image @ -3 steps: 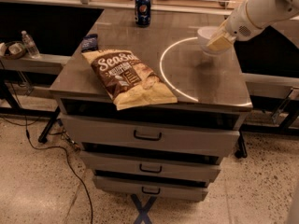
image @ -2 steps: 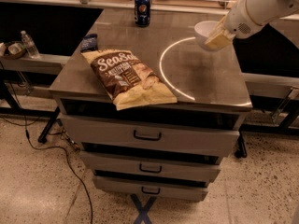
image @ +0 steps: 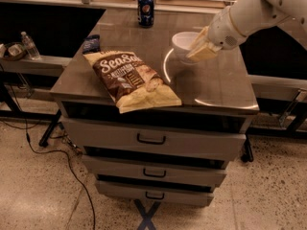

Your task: Move white bowl near brown chip bag

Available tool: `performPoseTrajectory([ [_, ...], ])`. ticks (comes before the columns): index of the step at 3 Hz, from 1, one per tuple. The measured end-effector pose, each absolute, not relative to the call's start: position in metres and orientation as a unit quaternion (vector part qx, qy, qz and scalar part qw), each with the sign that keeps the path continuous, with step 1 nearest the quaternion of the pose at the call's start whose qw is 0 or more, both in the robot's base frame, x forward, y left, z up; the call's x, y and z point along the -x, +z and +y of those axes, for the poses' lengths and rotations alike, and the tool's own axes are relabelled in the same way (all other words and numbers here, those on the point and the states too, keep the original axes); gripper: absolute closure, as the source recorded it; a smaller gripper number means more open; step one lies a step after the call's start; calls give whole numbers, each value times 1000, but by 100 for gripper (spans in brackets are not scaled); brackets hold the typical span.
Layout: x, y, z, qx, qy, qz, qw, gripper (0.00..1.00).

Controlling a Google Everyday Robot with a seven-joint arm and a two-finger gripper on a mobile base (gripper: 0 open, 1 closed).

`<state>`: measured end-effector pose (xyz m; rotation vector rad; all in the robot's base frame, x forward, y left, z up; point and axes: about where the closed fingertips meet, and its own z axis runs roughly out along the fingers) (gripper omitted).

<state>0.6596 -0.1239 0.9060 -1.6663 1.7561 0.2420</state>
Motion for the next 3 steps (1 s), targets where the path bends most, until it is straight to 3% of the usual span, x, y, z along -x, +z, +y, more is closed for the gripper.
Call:
performPoseTrajectory([
  [1, -639, 910, -83, 683, 116, 626, 358, 100],
  [2, -621, 904, -51, 713, 133, 590, 355, 87],
  [3, -612, 893, -32, 726, 142, 574, 350, 64],
])
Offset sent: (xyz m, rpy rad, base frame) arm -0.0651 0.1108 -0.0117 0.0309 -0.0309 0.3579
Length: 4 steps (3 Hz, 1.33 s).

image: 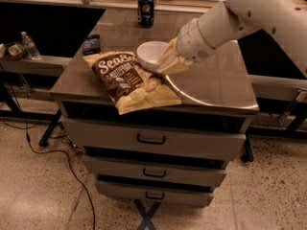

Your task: Move white bowl near brown chip bag

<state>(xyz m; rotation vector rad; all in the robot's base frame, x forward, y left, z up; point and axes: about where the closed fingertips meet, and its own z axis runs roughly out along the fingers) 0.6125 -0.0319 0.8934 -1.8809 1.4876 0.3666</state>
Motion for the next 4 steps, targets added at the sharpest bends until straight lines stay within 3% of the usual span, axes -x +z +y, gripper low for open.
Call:
performPoseTrajectory([
  [2, -622, 874, -18, 728, 130, 574, 352, 2],
  [3, -636, 881, -39, 709, 105, 598, 360, 0],
  [4, -670, 931, -106, 647, 54, 648, 399, 0],
])
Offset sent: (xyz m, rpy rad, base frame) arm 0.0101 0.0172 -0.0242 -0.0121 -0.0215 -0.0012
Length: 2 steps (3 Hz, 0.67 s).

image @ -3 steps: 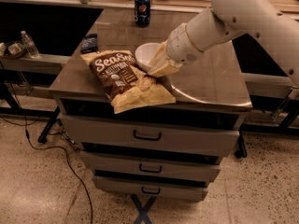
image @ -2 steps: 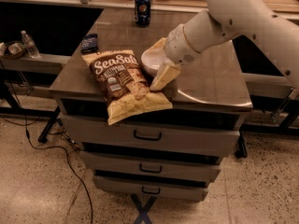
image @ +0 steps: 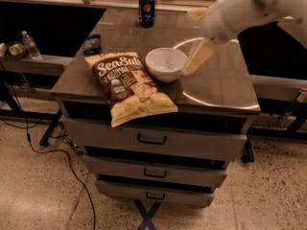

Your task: Move white bowl near brown chip bag

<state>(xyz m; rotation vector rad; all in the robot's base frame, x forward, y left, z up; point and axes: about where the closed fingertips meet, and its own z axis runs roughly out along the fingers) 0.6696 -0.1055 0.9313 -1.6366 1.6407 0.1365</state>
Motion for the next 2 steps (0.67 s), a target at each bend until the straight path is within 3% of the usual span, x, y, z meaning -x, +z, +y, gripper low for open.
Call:
performPoseTrajectory([
  [2, -689, 1069, -231, 488, -55, 716, 496, 0],
])
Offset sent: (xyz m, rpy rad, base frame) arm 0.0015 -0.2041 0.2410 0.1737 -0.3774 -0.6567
